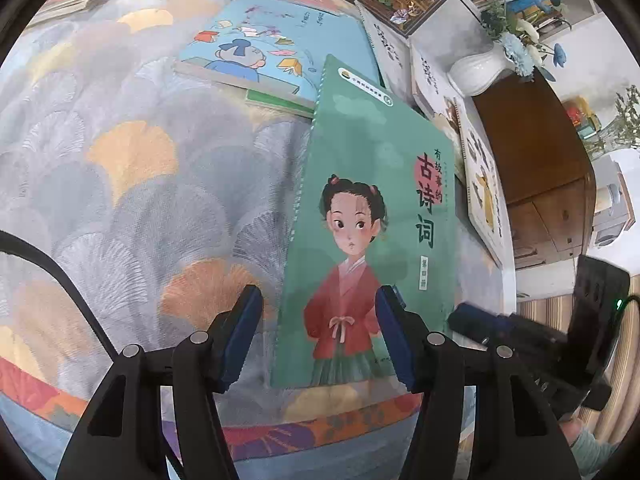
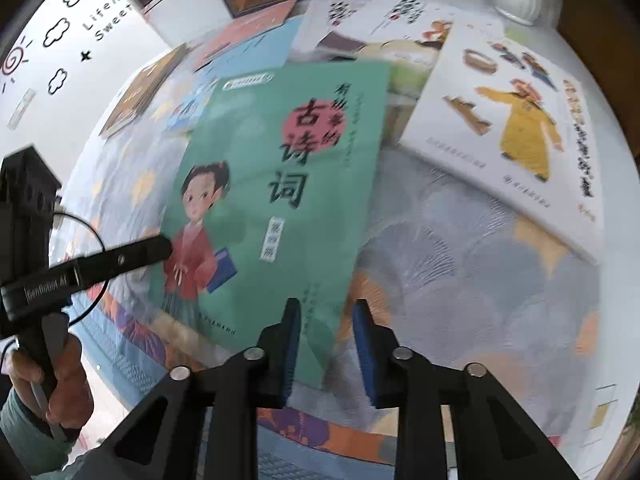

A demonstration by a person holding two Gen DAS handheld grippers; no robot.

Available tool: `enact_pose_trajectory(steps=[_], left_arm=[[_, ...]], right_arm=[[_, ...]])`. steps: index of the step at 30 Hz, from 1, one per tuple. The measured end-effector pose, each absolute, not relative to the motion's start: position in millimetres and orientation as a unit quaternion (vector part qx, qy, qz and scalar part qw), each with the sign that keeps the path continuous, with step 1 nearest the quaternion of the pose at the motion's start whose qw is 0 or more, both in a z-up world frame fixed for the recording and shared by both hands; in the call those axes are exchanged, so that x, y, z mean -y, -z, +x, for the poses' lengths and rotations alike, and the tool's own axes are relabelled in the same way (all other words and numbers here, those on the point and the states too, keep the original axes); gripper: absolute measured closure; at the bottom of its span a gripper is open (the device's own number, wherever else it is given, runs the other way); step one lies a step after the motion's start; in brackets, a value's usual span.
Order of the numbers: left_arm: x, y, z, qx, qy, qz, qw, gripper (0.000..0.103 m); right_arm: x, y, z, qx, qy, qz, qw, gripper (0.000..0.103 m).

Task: Organize books
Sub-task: 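Close both grippers on the green book edge and lift it, then carry the green poetry book with both grippers to the white table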

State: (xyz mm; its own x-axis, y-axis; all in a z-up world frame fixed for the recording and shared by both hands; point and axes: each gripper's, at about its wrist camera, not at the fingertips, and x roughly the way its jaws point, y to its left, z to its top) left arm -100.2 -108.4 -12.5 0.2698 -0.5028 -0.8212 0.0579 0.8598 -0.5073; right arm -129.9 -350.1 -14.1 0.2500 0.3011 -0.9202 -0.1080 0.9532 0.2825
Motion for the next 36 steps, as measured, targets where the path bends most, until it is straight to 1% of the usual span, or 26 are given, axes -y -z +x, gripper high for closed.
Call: enact_pose_trajectory(steps=[4,6,10,11,12,13,14,15,17,21,23,25,27,28,30,31,32,34,36], left_arm=[[108,10,-102,-0.564,0.179,-0.201,0.781,0.048],[106,4,-107,-0.554,0.192,-0.225,0.778,0.048],[95,-9,-113,-0.524,0.244,-0.314,0.753,0.049],[92,-9,-113,-0.518,0.255,-0.343,0.741,0.053],[87,-4,-112,-0.513,0.261,-0.38,0.724,0.061],[83,3,-111,-0.511,0.26,-0.411,0.709,0.064],[82,11,-111,-0.514,0.252,-0.421,0.704,0.074],[83,15,-112,-0.521,0.239,-0.409,0.71,0.085],[92,21,-113,-0.535,0.227,-0.386,0.716,0.091],[110,28,-118,-0.553,0.226,-0.372,0.71,0.091],[119,29,-116,-0.558,0.233,-0.377,0.702,0.091],[121,27,-116,-0.556,0.247,-0.392,0.69,0.091],[121,19,-112,-0.551,0.264,-0.415,0.674,0.091],[122,17,-110,-0.548,0.27,-0.425,0.667,0.091],[122,11,-106,-0.541,0.286,-0.446,0.653,0.091],[123,8,-103,-0.537,0.293,-0.461,0.643,0.091],[123,6,-100,-0.534,0.299,-0.473,0.634,0.091],[123,4,-98,-0.532,0.303,-0.482,0.626,0.091],[124,5,-96,-0.534,0.306,-0.493,0.615,0.091]], right_arm=[[343,14,-136,-0.592,-0.141,0.066,0.791,0.08],[342,15,-138,-0.591,-0.135,0.052,0.793,0.08],[357,22,-138,-0.596,-0.13,0.095,0.787,0.08],[362,24,-137,-0.597,-0.132,0.113,0.783,0.08],[365,25,-136,-0.598,-0.133,0.126,0.78,0.08],[367,26,-136,-0.598,-0.133,0.135,0.779,0.08],[369,27,-135,-0.598,-0.132,0.144,0.777,0.08],[370,27,-135,-0.597,-0.133,0.147,0.777,0.08],[368,28,-135,-0.596,-0.133,0.14,0.779,0.08],[360,27,-136,-0.592,-0.131,0.124,0.785,0.08],[361,28,-135,-0.594,-0.131,0.133,0.782,0.08],[368,30,-133,-0.605,-0.135,0.159,0.768,0.079],[386,32,-136,-0.618,-0.144,0.211,0.744,0.078],[397,35,-137,-0.621,-0.148,0.252,0.727,0.074],[411,38,-140,-0.617,-0.155,0.309,0.707,0.064],[422,41,-142,-0.607,-0.16,0.35,0.695,0.05],[429,43,-143,-0.597,-0.161,0.377,0.69,0.043],[441,47,-145,-0.573,-0.171,0.434,0.674,0.042],[444,54,-142,-0.566,-0.185,0.468,0.653,0.042]])
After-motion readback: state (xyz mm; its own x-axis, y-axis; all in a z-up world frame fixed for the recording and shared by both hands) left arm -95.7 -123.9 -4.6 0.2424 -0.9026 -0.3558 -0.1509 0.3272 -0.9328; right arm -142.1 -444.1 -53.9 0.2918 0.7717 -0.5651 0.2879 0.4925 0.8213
